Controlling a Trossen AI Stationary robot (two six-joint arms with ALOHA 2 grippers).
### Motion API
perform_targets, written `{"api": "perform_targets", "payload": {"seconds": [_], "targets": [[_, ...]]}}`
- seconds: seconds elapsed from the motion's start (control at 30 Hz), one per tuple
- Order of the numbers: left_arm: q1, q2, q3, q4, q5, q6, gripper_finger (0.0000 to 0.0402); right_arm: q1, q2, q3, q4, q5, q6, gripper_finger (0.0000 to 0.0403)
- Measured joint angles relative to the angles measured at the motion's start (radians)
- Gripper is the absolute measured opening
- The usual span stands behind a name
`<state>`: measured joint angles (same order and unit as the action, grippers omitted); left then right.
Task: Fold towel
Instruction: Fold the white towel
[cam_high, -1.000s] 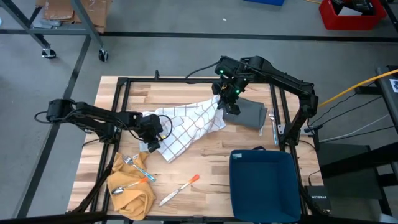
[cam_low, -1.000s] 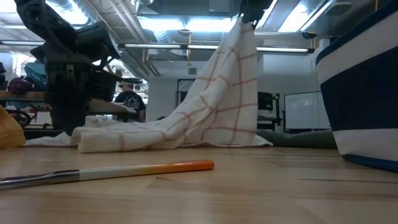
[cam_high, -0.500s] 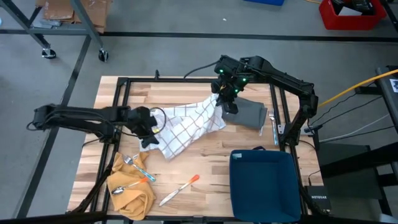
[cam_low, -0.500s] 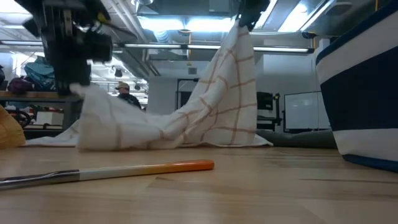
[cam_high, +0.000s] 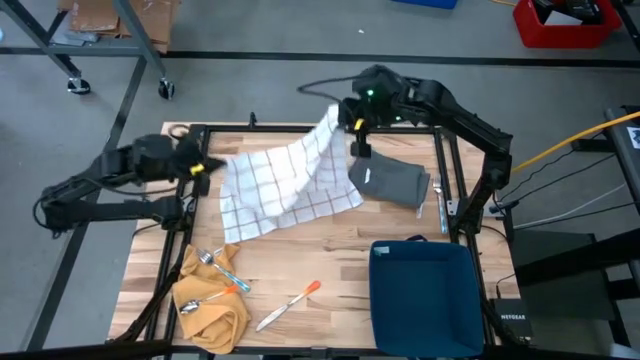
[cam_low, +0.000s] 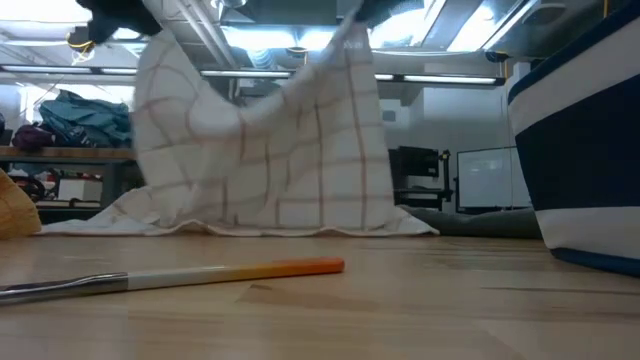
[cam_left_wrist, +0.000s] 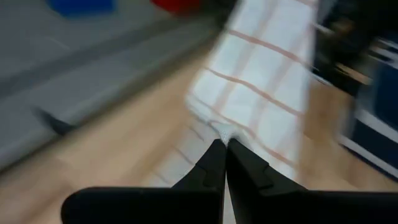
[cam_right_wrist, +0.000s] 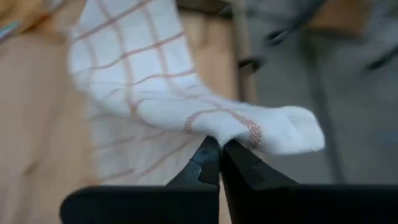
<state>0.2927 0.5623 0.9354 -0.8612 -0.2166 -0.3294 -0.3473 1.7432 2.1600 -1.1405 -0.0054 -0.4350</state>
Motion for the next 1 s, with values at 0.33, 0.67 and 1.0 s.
{"api": "perform_targets", "payload": {"seconds": [0.33,0.67,1.0], "targets": [[0.083,0.008,0.071,0.205,-0.414,0.347,0.0,-0.06,0.0,0.027,0.303,0.233,-0.158,0.0007],[0.186,0.009,0.071,0.513,-0.597,0.713,0.0,-0.253,0.001,0.026,0.335,0.088,-0.008,0.0007],[0.306,0.014,0.071,0.386,-0.653,0.861,0.0,-0.336,0.016,0.026,0.295,-0.086,0.116,0.0007]]}}
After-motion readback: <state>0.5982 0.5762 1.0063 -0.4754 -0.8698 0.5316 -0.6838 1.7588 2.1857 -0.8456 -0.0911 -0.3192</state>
